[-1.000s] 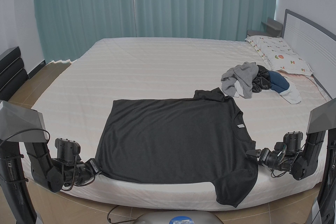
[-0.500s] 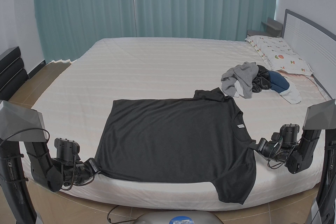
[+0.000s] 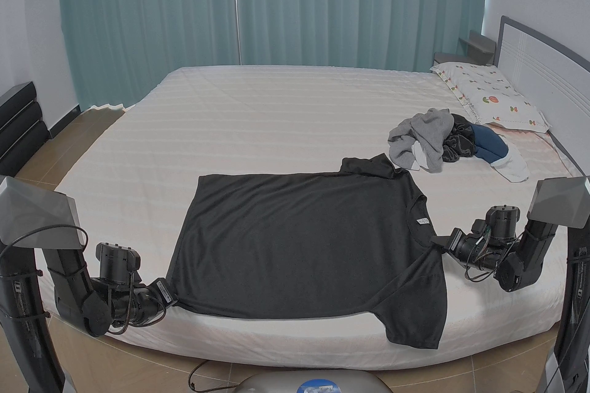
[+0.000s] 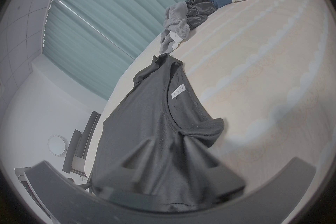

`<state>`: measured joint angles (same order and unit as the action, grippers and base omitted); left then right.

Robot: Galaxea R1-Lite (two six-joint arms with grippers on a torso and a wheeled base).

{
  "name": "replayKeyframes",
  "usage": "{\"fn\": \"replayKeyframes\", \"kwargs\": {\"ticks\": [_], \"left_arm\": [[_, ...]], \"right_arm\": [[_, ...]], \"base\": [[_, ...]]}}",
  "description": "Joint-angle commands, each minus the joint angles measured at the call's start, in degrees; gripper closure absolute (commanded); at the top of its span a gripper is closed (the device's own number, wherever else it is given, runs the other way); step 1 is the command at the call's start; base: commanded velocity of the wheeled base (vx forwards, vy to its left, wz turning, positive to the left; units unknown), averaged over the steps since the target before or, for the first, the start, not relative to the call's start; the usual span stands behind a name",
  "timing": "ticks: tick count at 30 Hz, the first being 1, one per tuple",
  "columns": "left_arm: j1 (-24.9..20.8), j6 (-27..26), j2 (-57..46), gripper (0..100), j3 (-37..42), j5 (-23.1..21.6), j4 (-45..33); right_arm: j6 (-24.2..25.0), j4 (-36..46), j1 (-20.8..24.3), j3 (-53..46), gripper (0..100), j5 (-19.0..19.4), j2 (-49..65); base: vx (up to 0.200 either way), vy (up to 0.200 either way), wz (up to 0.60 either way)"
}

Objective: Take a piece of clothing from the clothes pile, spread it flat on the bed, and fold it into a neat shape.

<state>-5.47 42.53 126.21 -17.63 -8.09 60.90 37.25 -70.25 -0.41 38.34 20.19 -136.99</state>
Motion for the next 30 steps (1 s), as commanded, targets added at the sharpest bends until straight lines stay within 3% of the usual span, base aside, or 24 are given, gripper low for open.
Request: {"fn": "replayKeyframes", "kwargs": {"ticks": [1,7,8,12,17,30], "left_arm": [[0.0,0.0,0.1,100,0.0,0.0,0.0],[0.0,-0.1,0.1,100,0.0,-0.1,0.0],[0.1,0.0,0.1,100,0.0,-0.2,0.0],[0.2,0.0,0.1,100,0.0,-0.2,0.1],[0.2,-0.1,0.1,100,0.1,-0.2,0.1],[0.2,-0.1,0.1,100,0.1,-0.2,0.1]], "right_arm": [[0.6,0.0,-1.4,-0.6,0,0.0,1.6],[1.4,0.1,-3.4,-7.6,0,3.9,5.9],[1.2,0.4,-3.7,-10.3,0,6.9,7.0],[-1.0,0.6,-2.7,-14.5,0,10.0,8.5],[-5.3,0.3,-1.3,-17.9,0,10.7,8.5],[-5.8,0.6,0.5,-19.4,0,10.5,6.6]], "base": [[0.0,0.0,0.0],[0.0,0.0,0.0],[0.0,0.0,0.0],[0.0,0.0,0.0],[0.0,0.0,0.0],[0.0,0.0,0.0]]}}
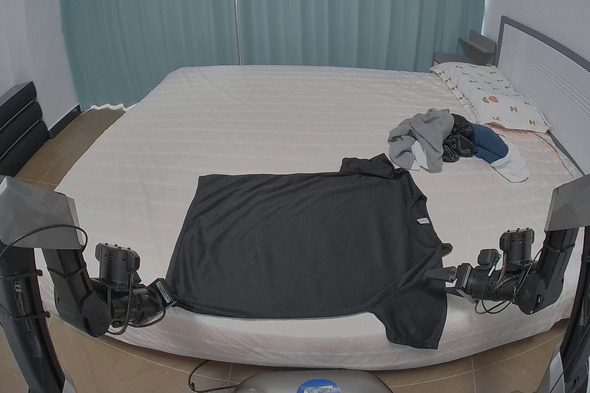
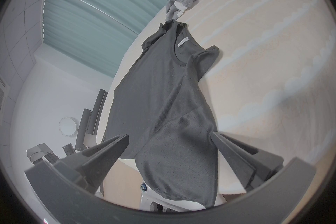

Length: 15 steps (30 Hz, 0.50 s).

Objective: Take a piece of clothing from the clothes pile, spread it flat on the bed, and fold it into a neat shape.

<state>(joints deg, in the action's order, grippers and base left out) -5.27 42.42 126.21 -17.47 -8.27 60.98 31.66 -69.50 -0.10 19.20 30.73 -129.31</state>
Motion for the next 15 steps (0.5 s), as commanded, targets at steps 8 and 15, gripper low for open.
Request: {"fn": "replayKeyframes", "kwargs": {"ticks": [8,15], "left_arm": [[0.0,0.0,0.1,100,0.1,0.0,-0.1],[0.0,0.0,0.1,100,0.1,0.0,0.0]], "right_arm": [[-5.1,-0.3,0.1,-0.7,0,-0.8,-3.5],[-5.2,-0.1,0.0,-0.9,0,-0.8,-3.0]], "base": [[0.0,0.0,0.0],[0.0,0.0,0.0]]}}
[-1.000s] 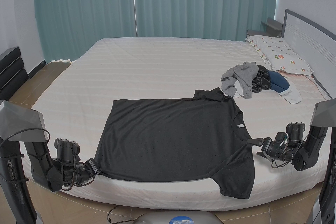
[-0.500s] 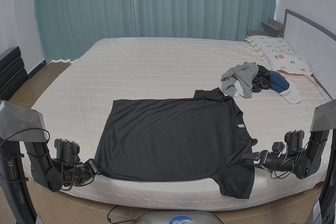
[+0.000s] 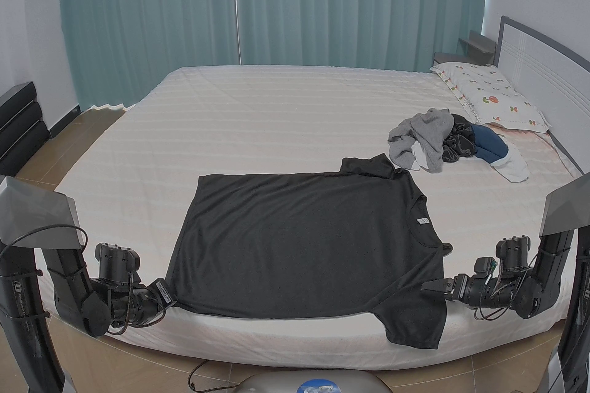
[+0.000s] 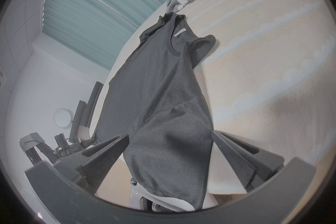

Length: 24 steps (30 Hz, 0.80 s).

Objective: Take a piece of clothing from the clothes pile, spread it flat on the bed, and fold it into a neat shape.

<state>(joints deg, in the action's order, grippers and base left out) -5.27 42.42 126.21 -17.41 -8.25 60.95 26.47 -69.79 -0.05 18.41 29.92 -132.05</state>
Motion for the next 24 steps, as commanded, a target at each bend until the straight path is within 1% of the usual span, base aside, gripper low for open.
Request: {"fn": "replayKeyframes", "kwargs": {"ticks": [1,5,10,14,20,24], "left_arm": [[0.0,0.0,0.1,100,0.0,0.0,0.0],[0.0,0.0,0.1,100,-0.1,0.0,0.0],[0.0,0.0,0.1,100,-0.1,0.0,0.0],[0.0,0.0,0.1,100,-0.1,0.0,0.0],[0.0,0.0,0.1,100,-0.1,0.0,0.0],[0.0,0.0,0.1,100,-0.1,0.0,0.0]], "right_arm": [[0.0,0.2,0.0,-0.1,0,0.0,-0.2],[-0.3,0.2,-1.9,0.4,0,0.0,0.5],[-0.7,0.3,-2.0,0.2,0,0.0,0.4],[-2.6,0.4,-2.2,0.0,0,-0.1,-0.1],[-2.6,0.2,-1.1,0.0,0,-0.3,-1.3],[-2.0,-0.5,-0.4,0.1,0,0.3,-1.2]], "base": [[0.0,0.0,0.0],[0.0,0.0,0.0],[0.0,0.0,0.0],[0.0,0.0,0.0],[0.0,0.0,0.0],[0.0,0.0,0.0]]}}
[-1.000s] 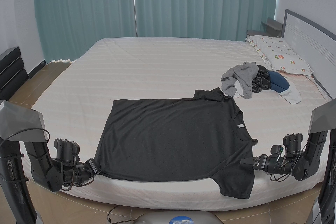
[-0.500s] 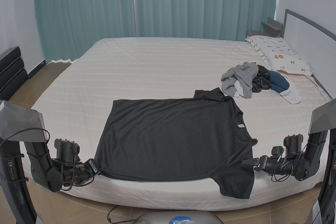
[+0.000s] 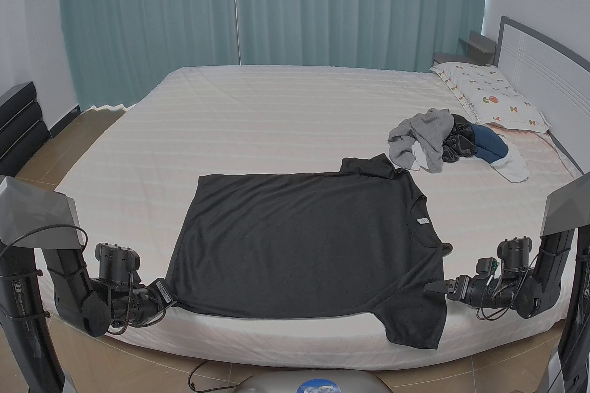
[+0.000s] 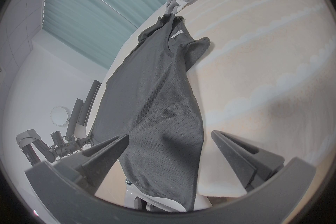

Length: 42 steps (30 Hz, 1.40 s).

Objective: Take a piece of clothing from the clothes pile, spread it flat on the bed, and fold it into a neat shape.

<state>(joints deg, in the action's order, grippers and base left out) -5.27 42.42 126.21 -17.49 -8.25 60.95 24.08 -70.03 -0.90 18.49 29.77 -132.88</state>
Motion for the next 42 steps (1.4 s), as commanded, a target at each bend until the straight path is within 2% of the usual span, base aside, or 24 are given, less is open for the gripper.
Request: {"fn": "replayKeyframes", "kwargs": {"ticks": [1,5,6,21,28,30,37,40,42], "left_arm": [[0.0,0.0,0.1,100,0.0,0.0,0.0],[0.0,0.0,0.1,100,-0.1,0.0,0.0],[0.0,0.0,0.1,100,0.0,0.0,0.0],[0.0,0.0,0.2,100,-0.3,0.1,0.0],[0.1,-0.1,0.2,100,0.2,0.6,0.0],[0.1,-0.1,0.1,100,0.3,0.9,0.0],[0.2,-0.4,-1.1,100,0.9,1.4,0.7],[0.2,-1.3,-2.8,100,2.0,5.4,0.8],[0.0,-1.8,-3.5,100,2.4,6.0,0.8]], "right_arm": [[0.4,-0.2,0.6,0.1,0,0.6,-0.4],[0.4,-0.2,0.5,0.3,0,0.3,-1.2],[0.4,-0.3,0.5,0.4,100,0.0,-1.3],[-1.8,-0.2,-0.2,0.8,100,-1.6,0.7],[-1.9,6.5,2.7,2.2,100,-1.9,8.0],[-1.9,8.5,1.5,0.5,100,-1.6,10.1],[-1.9,7.5,-2.6,-5.4,100,-1.1,10.1],[-2.0,4.7,-4.4,-8.4,100,-0.2,11.4],[-2.4,3.8,-4.5,-10.2,100,1.1,11.8]], "base": [[0.0,0.0,0.0],[0.0,0.0,0.0],[0.0,0.0,0.0],[0.0,0.0,0.0],[0.0,0.0,0.0],[0.0,0.0,0.0],[0.0,0.0,0.0],[0.0,0.0,0.0],[0.0,0.0,0.0]]}}
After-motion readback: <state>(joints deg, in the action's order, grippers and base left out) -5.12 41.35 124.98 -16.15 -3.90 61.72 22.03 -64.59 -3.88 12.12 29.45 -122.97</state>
